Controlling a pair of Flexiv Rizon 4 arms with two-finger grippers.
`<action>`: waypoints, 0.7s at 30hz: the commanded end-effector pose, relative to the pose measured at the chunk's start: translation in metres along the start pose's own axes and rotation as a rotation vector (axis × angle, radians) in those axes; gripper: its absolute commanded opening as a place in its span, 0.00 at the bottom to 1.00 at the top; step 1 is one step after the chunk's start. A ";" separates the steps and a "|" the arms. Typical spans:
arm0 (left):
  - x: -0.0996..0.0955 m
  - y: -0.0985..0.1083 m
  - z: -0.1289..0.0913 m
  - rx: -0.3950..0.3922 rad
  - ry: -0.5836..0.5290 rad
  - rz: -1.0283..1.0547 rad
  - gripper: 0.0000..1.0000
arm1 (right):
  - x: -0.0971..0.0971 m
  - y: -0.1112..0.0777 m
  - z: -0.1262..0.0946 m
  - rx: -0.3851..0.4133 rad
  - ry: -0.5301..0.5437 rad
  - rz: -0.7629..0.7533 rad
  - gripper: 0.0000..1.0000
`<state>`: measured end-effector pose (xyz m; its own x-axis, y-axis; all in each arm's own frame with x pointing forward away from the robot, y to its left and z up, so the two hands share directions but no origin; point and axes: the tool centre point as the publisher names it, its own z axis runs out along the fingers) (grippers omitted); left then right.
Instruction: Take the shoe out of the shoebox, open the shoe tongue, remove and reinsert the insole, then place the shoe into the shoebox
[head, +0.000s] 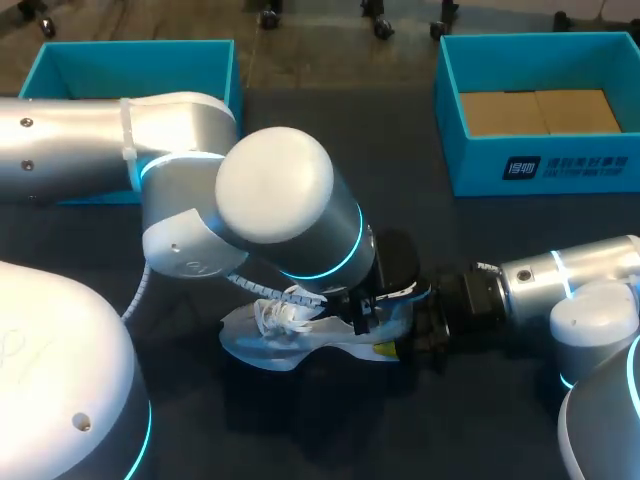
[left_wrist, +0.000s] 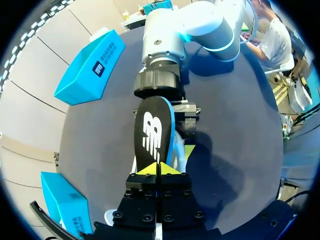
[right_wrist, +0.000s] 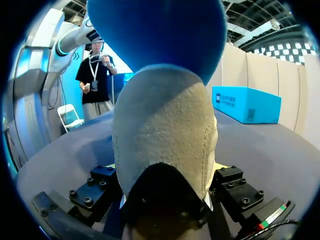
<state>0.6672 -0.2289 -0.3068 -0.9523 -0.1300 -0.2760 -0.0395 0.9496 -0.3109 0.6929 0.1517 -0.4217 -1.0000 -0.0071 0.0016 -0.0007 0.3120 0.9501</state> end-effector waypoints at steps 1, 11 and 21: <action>0.004 0.011 -0.013 0.027 -0.023 0.005 0.32 | 0.003 -0.003 0.002 0.002 -0.002 -0.001 0.00; 0.015 0.008 0.004 0.013 -0.117 0.020 0.63 | 0.003 -0.003 0.002 0.002 -0.002 -0.001 0.00; 0.013 0.005 0.022 0.004 -0.211 0.013 0.49 | 0.003 -0.003 0.002 0.002 -0.002 -0.001 0.00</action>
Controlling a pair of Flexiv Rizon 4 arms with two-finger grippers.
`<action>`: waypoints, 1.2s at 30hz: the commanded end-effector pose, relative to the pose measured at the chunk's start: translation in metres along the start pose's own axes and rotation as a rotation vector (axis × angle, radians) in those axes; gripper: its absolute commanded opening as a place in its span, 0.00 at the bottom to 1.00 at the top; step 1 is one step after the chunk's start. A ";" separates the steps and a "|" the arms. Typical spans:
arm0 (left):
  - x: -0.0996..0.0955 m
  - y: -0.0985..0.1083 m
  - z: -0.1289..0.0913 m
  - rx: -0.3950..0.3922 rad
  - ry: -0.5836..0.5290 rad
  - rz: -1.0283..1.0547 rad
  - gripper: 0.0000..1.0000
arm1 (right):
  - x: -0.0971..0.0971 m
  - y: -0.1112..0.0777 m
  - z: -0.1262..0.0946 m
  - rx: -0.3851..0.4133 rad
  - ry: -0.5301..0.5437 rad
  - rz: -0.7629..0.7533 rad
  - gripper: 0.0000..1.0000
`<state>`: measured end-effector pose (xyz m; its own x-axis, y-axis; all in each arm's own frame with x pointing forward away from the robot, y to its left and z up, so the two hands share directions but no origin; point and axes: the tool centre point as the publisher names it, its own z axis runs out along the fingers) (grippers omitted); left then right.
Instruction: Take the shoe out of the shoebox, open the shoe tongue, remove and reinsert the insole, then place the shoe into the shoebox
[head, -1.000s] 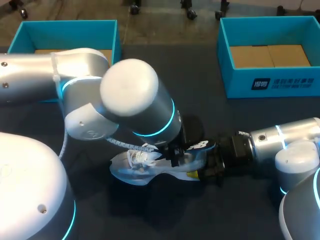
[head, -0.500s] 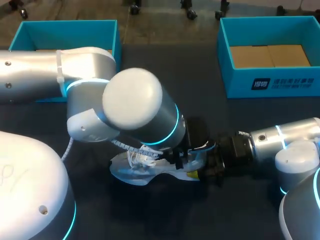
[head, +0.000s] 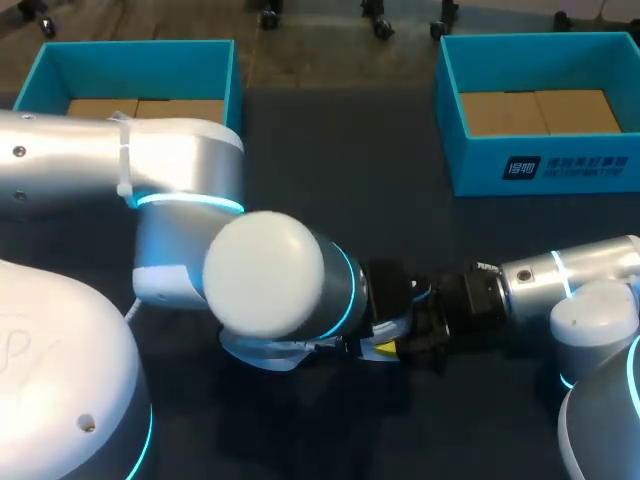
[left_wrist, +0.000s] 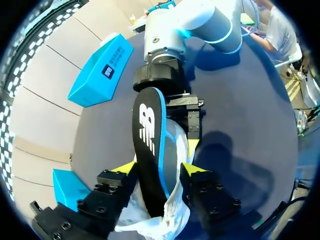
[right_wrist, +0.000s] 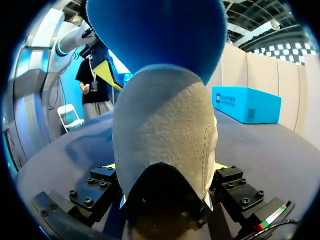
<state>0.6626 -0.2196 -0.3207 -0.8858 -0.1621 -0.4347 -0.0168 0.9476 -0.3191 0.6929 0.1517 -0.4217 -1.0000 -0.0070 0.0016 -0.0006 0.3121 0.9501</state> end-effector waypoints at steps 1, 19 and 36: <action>0.007 -0.008 0.013 -0.014 -0.037 -0.004 0.49 | 0.003 -0.002 0.002 0.002 -0.002 -0.001 0.00; 0.000 -0.005 0.034 -0.017 -0.163 -0.037 0.48 | 0.003 -0.002 0.002 0.002 -0.002 -0.001 0.00; -0.028 -0.018 0.019 0.002 -0.016 -0.165 0.00 | 0.003 -0.002 0.002 0.002 -0.002 -0.001 0.00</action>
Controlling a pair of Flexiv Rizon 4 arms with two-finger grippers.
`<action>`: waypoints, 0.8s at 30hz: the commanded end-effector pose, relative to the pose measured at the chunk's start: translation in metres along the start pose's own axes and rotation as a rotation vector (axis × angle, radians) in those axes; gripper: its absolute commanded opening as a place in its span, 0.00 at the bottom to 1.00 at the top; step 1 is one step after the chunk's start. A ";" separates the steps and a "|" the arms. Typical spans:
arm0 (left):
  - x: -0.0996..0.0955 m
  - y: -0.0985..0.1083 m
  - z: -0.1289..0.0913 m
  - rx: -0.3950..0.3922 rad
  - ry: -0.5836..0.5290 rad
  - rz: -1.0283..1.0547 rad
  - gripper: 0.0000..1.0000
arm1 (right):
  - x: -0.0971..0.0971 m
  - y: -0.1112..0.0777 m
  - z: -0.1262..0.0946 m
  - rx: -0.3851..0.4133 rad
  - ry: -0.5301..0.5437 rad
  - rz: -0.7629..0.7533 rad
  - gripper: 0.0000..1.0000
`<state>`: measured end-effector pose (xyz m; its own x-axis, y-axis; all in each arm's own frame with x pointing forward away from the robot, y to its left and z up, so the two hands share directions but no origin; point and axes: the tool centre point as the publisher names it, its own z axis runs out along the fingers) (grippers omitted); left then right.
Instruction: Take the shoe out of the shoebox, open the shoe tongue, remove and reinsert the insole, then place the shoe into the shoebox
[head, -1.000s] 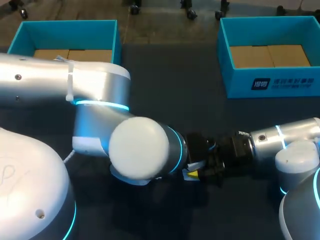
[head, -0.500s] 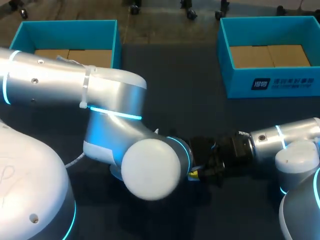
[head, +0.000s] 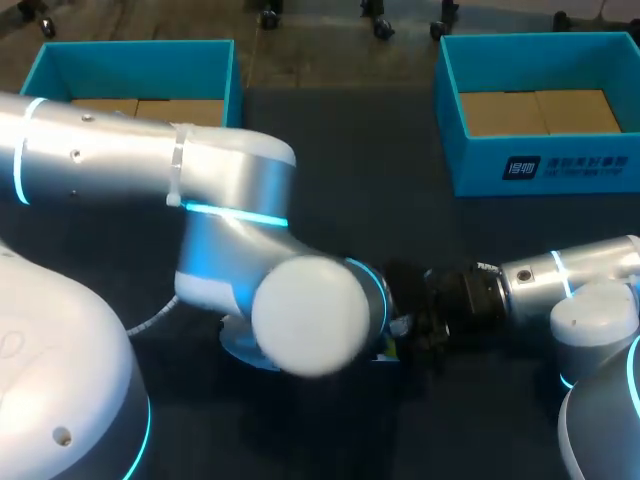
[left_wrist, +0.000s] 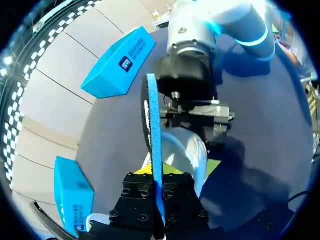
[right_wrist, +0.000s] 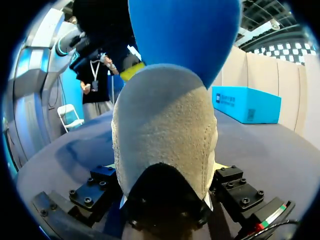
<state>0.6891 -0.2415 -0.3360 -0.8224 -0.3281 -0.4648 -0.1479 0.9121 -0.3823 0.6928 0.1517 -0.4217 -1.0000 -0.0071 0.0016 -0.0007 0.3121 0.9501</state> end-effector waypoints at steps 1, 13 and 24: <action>-0.017 -0.009 -0.014 -0.001 0.121 -0.028 0.00 | 0.003 -0.002 0.002 0.002 -0.002 -0.001 0.00; -0.024 -0.068 -0.074 0.063 0.444 -0.097 0.00 | 0.003 -0.002 0.002 0.002 -0.002 -0.001 0.00; -0.029 -0.115 -0.157 0.213 0.727 -0.114 0.00 | 0.003 -0.002 0.002 0.002 -0.002 -0.001 0.00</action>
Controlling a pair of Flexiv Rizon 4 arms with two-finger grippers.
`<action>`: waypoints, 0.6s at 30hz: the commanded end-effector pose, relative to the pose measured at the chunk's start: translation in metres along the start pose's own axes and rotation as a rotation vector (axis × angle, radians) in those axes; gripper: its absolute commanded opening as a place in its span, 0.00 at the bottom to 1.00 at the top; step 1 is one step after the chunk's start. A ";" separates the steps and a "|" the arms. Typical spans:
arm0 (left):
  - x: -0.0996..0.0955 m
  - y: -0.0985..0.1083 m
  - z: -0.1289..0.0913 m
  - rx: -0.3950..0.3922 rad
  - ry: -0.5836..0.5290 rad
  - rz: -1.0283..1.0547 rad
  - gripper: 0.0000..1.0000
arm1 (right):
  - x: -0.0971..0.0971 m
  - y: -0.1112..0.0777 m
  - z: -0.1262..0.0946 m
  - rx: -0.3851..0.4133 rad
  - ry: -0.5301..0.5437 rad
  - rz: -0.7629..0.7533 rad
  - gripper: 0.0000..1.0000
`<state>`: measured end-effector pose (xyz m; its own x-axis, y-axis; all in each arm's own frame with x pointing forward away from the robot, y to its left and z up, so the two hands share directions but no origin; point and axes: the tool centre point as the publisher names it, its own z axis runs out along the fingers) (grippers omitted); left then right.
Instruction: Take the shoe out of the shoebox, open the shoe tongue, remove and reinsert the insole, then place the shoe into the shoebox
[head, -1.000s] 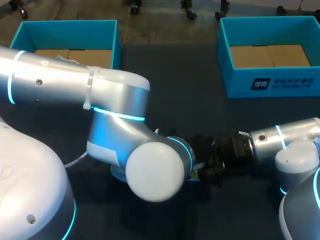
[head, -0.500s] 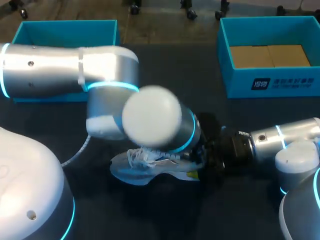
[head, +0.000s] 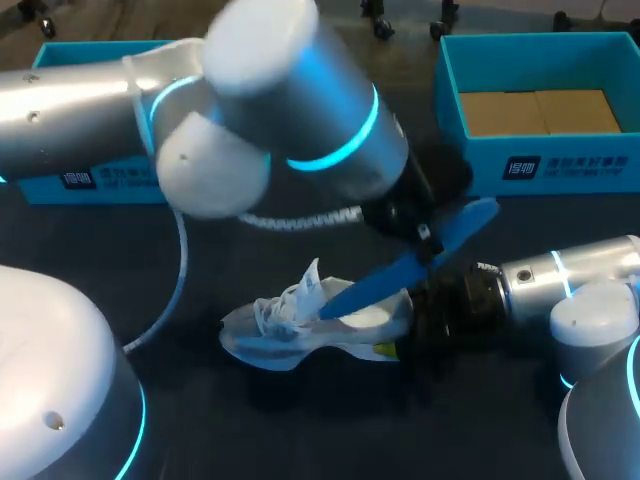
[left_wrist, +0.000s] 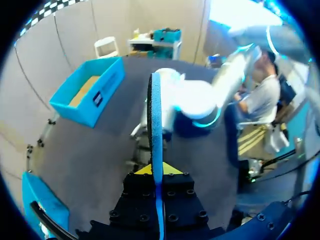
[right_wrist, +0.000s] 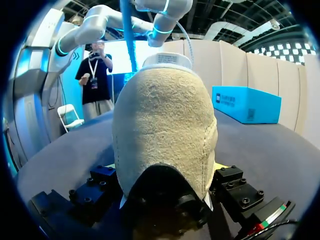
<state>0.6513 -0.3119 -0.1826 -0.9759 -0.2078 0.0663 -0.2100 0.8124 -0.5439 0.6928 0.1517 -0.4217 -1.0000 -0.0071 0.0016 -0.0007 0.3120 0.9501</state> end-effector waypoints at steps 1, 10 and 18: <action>0.010 -0.009 -0.040 0.054 0.194 0.005 0.00 | 0.003 -0.003 0.002 0.002 -0.002 -0.001 0.00; 0.027 -0.036 -0.084 0.149 0.293 0.023 0.00 | 0.003 -0.003 0.002 0.002 -0.002 -0.001 0.00; 0.027 -0.036 -0.084 0.149 0.293 0.023 0.00 | 0.003 -0.003 0.002 0.002 -0.002 -0.001 0.00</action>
<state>0.6288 -0.3029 -0.0903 -0.9601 -0.0070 0.2794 -0.1974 0.7248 -0.6601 0.6928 0.1517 -0.4217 -1.0000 -0.0070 0.0016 -0.0006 0.3121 0.9500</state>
